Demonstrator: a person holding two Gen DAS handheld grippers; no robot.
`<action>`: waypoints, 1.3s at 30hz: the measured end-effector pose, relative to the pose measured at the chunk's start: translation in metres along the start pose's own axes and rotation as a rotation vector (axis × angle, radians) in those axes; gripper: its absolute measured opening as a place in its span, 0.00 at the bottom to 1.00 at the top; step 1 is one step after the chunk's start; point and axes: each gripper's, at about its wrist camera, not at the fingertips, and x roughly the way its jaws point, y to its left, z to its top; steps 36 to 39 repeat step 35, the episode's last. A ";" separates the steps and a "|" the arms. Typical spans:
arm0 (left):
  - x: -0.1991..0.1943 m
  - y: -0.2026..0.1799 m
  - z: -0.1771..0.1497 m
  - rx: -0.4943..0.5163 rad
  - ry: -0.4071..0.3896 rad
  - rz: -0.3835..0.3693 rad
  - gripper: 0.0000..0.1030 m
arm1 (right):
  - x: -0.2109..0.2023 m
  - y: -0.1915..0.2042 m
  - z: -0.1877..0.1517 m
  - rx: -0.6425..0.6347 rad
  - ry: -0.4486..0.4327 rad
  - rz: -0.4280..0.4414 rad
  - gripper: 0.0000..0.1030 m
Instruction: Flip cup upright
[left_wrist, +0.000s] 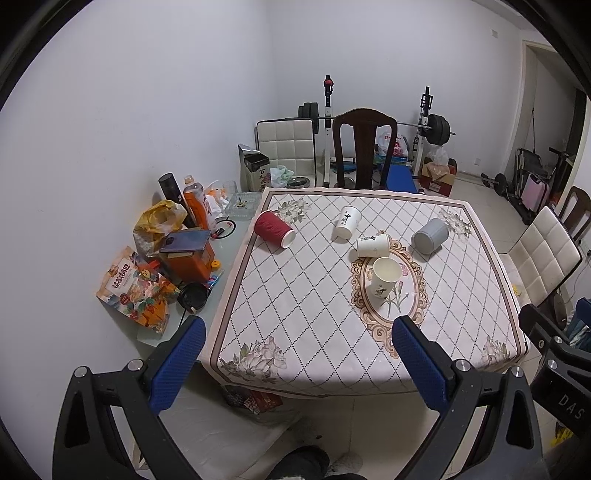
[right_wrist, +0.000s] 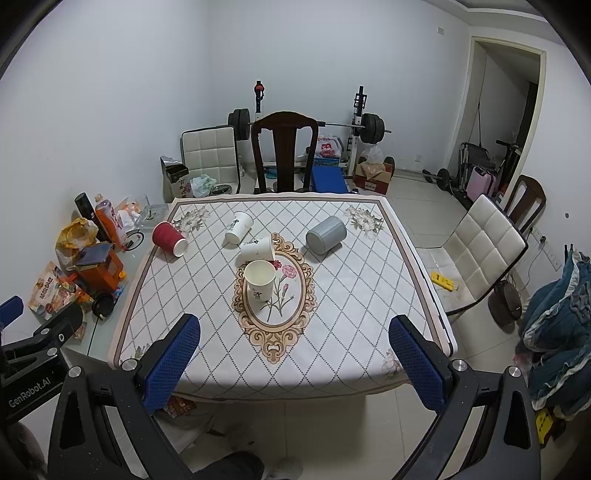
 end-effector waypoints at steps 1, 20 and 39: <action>0.000 0.001 0.001 0.000 0.000 -0.001 1.00 | 0.000 0.000 0.000 -0.001 -0.001 -0.001 1.00; -0.006 0.016 0.002 -0.011 -0.015 0.002 1.00 | -0.004 0.009 0.002 -0.010 -0.003 0.004 1.00; -0.008 0.017 0.000 -0.008 -0.017 -0.003 1.00 | -0.007 0.019 0.006 -0.017 -0.005 0.010 1.00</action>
